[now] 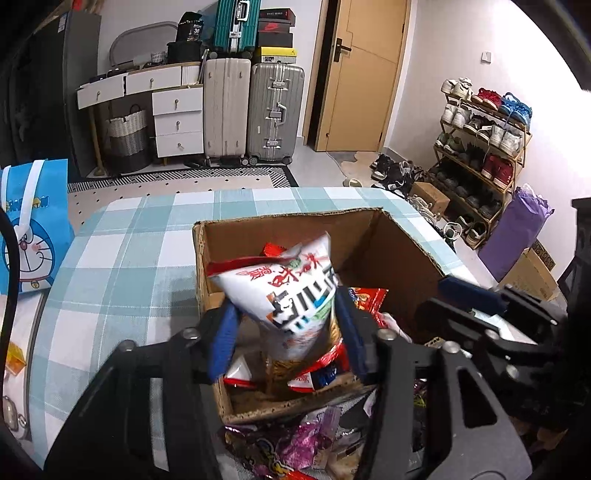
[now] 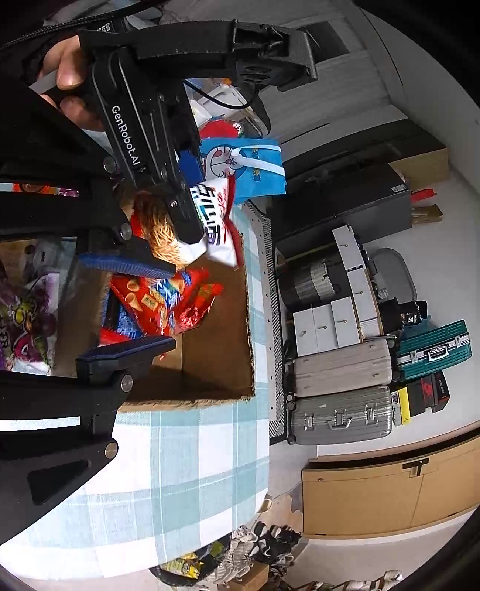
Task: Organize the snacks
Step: 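Open both grippers to drop the bags into the box, then withdraw both grippers toward the remaining snacks beside the box, then grasp the red Oreo cookie pack with the left gripper while the right grasps the purple candy bag, then lift both held packs and carry them over the box, then open both grippers to drop the packs into the box, then withdraw both grippers toward the pink bag and cream bread pack, then grasp the pink candy bag with the left gripper while the right grasps the cream bread pack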
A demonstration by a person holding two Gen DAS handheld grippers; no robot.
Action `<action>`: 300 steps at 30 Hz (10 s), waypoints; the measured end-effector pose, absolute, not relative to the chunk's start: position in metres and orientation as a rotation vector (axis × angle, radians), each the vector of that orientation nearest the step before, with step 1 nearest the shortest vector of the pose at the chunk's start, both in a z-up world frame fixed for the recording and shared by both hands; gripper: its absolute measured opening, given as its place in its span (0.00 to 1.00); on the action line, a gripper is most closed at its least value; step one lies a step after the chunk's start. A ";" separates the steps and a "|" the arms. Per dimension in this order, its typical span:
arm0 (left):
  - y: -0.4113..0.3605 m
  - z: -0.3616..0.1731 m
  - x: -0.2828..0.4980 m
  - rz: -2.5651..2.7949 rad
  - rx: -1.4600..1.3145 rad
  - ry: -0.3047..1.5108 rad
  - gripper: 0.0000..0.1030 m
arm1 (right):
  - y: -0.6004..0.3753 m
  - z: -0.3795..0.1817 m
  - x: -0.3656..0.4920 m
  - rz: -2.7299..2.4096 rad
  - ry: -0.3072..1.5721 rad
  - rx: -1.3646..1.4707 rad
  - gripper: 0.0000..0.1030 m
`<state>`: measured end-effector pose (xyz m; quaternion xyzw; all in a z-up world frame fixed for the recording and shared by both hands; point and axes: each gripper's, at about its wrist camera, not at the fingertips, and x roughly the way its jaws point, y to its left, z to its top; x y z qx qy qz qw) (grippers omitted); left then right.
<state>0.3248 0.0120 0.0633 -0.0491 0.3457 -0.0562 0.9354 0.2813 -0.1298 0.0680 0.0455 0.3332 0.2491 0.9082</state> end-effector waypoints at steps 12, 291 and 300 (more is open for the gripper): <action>0.020 0.072 0.278 -0.068 -0.120 0.705 0.99 | -0.168 0.069 0.248 0.402 0.672 0.083 0.99; 0.060 -0.003 0.182 0.032 -0.161 0.805 1.00 | -0.115 -0.022 0.204 0.518 0.985 -0.032 1.00; 0.063 -0.009 0.187 0.049 -0.150 0.829 1.00 | -0.084 -0.034 0.201 0.517 0.985 -0.140 0.99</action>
